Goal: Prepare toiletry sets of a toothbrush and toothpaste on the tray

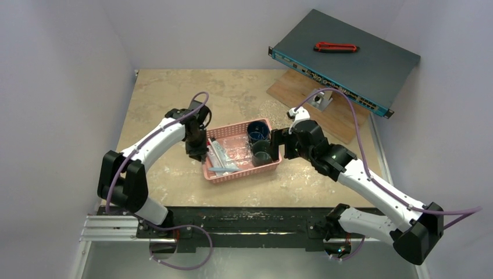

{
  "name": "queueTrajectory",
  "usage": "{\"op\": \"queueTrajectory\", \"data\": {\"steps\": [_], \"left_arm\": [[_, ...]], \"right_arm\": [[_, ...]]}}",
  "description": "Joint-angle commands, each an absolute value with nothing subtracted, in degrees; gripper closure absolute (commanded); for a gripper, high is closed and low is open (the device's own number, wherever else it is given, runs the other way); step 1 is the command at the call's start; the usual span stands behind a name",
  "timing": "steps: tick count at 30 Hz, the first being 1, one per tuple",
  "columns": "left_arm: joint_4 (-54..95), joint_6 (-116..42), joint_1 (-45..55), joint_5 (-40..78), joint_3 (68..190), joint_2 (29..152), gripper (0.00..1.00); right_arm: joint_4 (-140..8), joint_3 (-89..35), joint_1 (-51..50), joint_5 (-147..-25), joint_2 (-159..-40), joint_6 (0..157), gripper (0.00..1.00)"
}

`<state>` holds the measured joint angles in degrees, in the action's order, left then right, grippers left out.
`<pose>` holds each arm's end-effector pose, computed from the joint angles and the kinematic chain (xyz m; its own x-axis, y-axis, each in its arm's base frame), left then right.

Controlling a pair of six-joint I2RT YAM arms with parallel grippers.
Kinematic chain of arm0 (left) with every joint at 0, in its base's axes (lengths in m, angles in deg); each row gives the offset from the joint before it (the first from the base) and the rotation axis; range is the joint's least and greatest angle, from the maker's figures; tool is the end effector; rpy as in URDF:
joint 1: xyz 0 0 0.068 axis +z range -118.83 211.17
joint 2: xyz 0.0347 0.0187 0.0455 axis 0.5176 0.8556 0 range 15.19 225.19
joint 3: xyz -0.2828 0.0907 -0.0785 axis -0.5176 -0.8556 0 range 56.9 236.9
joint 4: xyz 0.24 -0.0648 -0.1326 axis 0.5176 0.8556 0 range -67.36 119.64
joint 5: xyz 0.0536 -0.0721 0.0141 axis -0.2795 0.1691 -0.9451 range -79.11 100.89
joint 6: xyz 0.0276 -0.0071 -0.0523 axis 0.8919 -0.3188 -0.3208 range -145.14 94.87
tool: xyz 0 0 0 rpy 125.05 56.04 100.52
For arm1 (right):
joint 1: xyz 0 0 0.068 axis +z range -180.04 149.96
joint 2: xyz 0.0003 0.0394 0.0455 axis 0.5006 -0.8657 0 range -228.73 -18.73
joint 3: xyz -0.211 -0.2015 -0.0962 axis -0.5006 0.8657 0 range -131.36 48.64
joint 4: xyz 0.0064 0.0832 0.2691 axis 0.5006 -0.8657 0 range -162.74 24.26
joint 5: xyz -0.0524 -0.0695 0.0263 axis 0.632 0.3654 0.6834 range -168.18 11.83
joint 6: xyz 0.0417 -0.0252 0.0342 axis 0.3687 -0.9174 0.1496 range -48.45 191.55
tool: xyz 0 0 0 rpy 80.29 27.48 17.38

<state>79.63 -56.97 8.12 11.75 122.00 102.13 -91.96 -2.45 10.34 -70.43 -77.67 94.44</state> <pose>0.2726 -0.1167 0.2535 -0.9748 -0.1583 -0.1569 -0.1412 0.9833 -0.1148 0.1826 0.1476 0.3273 -0.6098 -0.0126 -0.7925 -0.3470 0.9032 0.2527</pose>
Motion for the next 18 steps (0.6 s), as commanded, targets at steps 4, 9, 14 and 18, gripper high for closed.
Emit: {"op": "queueTrajectory", "data": {"steps": [4, 9, 14, 18], "left_arm": [[79.9, -57.8, 11.3, 10.4, 127.4, 104.4, 1.00], [77.0, -59.8, 17.8, 15.6, 126.3, 105.0, 1.00], [76.5, -61.5, 21.5, 15.0, 126.8, 105.9, 1.00], [76.5, -62.7, 23.5, 13.4, 127.4, 105.4, 1.00]], "right_arm": [[-91.6, -5.3, 10.3, -67.1, -79.7, 95.0, 0.02], [-90.3, -5.8, 10.4, -64.9, -81.8, 96.2, 0.02], [-89.6, -7.4, 10.0, -59.1, -84.6, 97.2, 0.02], [-88.8, -9.1, 7.6, -57.8, -88.4, 98.0, 0.02]]}}
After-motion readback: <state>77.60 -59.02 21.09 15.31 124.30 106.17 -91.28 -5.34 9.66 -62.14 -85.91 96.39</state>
